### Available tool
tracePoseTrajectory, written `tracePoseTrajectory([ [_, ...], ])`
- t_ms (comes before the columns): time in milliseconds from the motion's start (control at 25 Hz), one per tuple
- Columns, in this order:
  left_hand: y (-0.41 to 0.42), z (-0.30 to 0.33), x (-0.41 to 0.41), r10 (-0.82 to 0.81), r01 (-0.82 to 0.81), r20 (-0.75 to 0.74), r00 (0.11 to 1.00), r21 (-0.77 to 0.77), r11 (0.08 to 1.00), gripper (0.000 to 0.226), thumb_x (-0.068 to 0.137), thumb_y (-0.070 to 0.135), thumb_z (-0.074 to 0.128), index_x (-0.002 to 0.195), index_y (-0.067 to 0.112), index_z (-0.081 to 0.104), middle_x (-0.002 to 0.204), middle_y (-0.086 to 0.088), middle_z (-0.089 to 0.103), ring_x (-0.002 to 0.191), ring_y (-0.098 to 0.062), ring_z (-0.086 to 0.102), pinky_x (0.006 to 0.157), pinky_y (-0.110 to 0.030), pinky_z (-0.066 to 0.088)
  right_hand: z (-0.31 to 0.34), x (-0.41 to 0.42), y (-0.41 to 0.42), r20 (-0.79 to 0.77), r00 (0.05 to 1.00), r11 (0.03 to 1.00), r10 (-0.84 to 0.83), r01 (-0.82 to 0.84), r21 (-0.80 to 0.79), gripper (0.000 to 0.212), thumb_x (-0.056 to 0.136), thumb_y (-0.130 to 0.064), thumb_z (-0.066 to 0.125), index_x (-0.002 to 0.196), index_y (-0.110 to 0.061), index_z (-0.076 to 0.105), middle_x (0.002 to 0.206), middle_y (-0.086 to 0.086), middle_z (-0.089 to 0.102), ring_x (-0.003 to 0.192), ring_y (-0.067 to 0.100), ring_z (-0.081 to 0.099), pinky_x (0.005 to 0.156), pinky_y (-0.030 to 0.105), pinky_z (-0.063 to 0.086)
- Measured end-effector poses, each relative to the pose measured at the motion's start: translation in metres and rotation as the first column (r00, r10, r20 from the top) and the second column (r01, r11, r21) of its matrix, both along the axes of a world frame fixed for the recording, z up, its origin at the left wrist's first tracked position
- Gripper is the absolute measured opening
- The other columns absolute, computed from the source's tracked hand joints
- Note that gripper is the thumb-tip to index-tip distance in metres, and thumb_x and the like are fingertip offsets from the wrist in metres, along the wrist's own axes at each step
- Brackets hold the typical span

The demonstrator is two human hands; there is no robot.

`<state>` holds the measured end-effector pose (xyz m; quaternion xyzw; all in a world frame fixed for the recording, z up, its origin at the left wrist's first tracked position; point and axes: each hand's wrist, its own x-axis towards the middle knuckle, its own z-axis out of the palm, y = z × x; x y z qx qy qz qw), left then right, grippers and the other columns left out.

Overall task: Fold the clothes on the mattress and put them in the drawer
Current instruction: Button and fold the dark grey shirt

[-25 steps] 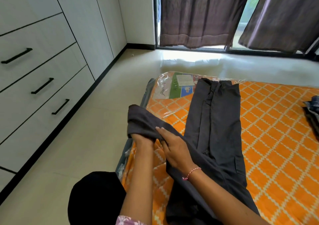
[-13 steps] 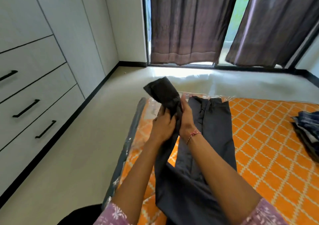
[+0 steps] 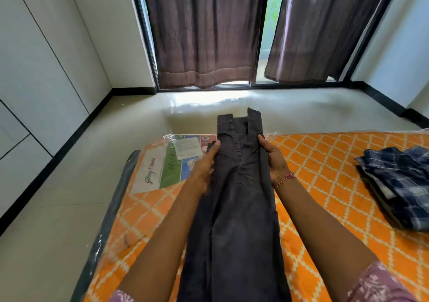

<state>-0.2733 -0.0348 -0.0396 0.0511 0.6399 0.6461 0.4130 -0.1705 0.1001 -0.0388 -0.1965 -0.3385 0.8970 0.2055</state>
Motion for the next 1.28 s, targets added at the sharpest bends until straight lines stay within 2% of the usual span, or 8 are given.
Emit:
tracePoseTrajectory([
  [120,0.006,-0.037,0.002,-0.165,0.187,0.238,0.957,-0.073,0.980,0.041,0.087,0.035,0.064,0.115,0.005,0.064,0.116,-0.012,0.066,0.089,-0.022,0.064,0.072,-0.033,0.052,-0.046,0.003,0.016,0.303,0.952,0.999,0.039,-0.036,-0.015,0.036,0.093,-0.032,0.052,0.112,-0.005,0.068,0.112,0.017,0.067,0.104,0.032,0.064,0.092,0.044,0.051],
  [240,0.013,-0.075,0.010,-0.084,0.119,0.235,0.968,-0.141,0.983,0.032,0.091,0.026,0.062,0.113,0.002,0.064,0.119,-0.015,0.064,0.091,-0.025,0.064,0.078,-0.034,0.051,-0.089,0.011,0.012,0.487,0.871,0.997,0.069,-0.069,-0.018,0.035,0.097,-0.018,0.049,0.130,-0.007,0.056,0.115,0.016,0.064,0.098,0.031,0.063,0.084,0.044,0.052],
  [400,0.022,-0.084,-0.004,0.165,-0.165,0.039,0.985,-0.004,0.986,0.009,0.091,0.007,0.061,0.090,0.014,0.067,0.098,-0.010,0.069,0.075,-0.018,0.065,0.058,-0.026,0.053,-0.092,-0.004,0.023,0.375,0.924,0.996,-0.079,0.057,0.068,0.040,0.096,0.002,0.044,0.125,-0.023,0.056,0.102,0.007,0.071,0.084,0.024,0.070,0.064,0.036,0.058],
  [600,0.006,-0.088,-0.001,0.042,-0.032,0.076,0.996,-0.131,0.991,0.019,0.095,0.020,0.056,0.109,0.008,0.062,0.104,-0.008,0.065,0.081,-0.019,0.060,0.065,-0.029,0.049,-0.094,-0.005,0.005,0.604,0.706,0.901,-0.370,0.114,0.418,0.045,0.096,-0.006,0.051,0.139,-0.008,0.043,0.140,0.012,0.047,0.120,0.029,0.052,0.098,0.041,0.047],
  [800,-0.068,-0.078,0.043,-0.137,0.197,0.226,0.964,-0.268,0.943,0.023,0.095,0.035,0.054,0.100,0.014,0.062,0.089,0.000,0.065,0.076,-0.015,0.061,0.058,-0.026,0.046,-0.084,0.060,-0.076,0.655,0.649,0.892,-0.387,0.085,0.443,0.046,0.092,-0.022,0.059,0.134,-0.008,0.047,0.134,0.009,0.052,0.116,0.025,0.053,0.098,0.038,0.046],
  [960,-0.146,-0.080,0.115,-0.125,0.060,-0.117,0.985,-0.446,0.893,0.020,0.092,0.032,0.059,0.077,0.017,0.058,0.064,0.005,0.056,0.057,-0.013,0.057,0.052,-0.022,0.041,-0.077,0.141,-0.176,0.739,0.524,0.822,-0.423,-0.121,0.556,0.058,0.090,-0.038,0.060,0.139,-0.017,0.039,0.131,0.008,0.056,0.114,0.026,0.056,0.094,0.036,0.045],
  [1120,-0.176,-0.079,0.171,-0.295,-0.100,-0.550,0.782,-0.577,0.811,0.008,0.092,0.030,0.057,0.085,0.028,0.053,0.070,0.013,0.055,0.076,-0.010,0.051,0.075,-0.030,0.023,-0.074,0.190,-0.257,0.825,0.319,0.730,-0.466,-0.388,0.562,0.063,0.094,-0.045,0.048,0.146,-0.025,0.020,0.124,0.011,0.060,0.105,0.033,0.061,0.075,0.035,0.047],
  [1280,-0.204,-0.084,0.156,-0.146,-0.071,-0.410,0.901,-0.469,0.880,0.010,0.093,0.012,0.056,0.102,0.012,0.060,0.101,-0.006,0.067,0.103,-0.022,0.059,0.095,-0.041,0.039,-0.068,0.225,-0.265,0.720,0.375,0.643,-0.584,-0.327,0.692,0.046,0.097,-0.029,0.050,0.138,-0.017,0.035,0.117,0.014,0.064,0.097,0.034,0.062,0.064,0.034,0.042],
])
